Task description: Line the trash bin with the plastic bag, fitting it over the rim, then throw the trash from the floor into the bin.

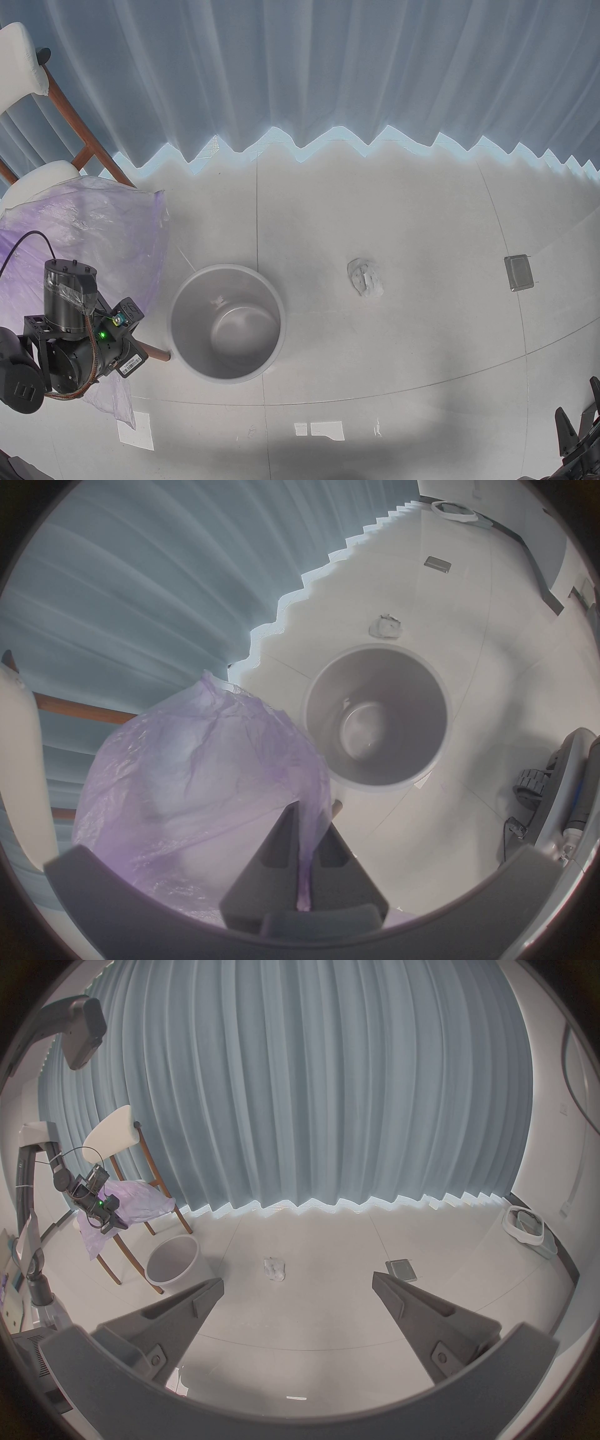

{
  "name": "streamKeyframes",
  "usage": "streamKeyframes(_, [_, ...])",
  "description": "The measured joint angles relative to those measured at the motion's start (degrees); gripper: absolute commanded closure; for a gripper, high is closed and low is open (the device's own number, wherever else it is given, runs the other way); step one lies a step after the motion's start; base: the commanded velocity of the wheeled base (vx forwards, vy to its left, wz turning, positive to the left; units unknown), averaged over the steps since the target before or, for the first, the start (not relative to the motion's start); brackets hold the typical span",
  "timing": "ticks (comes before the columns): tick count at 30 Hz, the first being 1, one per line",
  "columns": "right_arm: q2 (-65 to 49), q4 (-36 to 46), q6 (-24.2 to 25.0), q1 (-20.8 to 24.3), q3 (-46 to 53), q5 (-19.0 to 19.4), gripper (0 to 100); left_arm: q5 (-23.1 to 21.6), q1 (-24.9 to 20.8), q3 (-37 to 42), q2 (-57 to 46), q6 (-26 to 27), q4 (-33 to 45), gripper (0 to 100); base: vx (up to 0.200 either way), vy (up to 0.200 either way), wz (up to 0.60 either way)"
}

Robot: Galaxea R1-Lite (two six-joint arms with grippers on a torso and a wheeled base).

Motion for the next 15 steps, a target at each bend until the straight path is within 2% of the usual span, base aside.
streamKeyframes(8, [0.0,0.0,0.0,0.0,0.0,0.0,0,-6.3,-1.7,0.0,0.0,-2.8,2.9,100,0.0,0.0,0.0])
streamKeyframes(15, [0.0,0.0,0.0,0.0,0.0,0.0,0,-9.3,-2.9,0.0,0.0,-4.9,3.7,100,0.0,0.0,0.0])
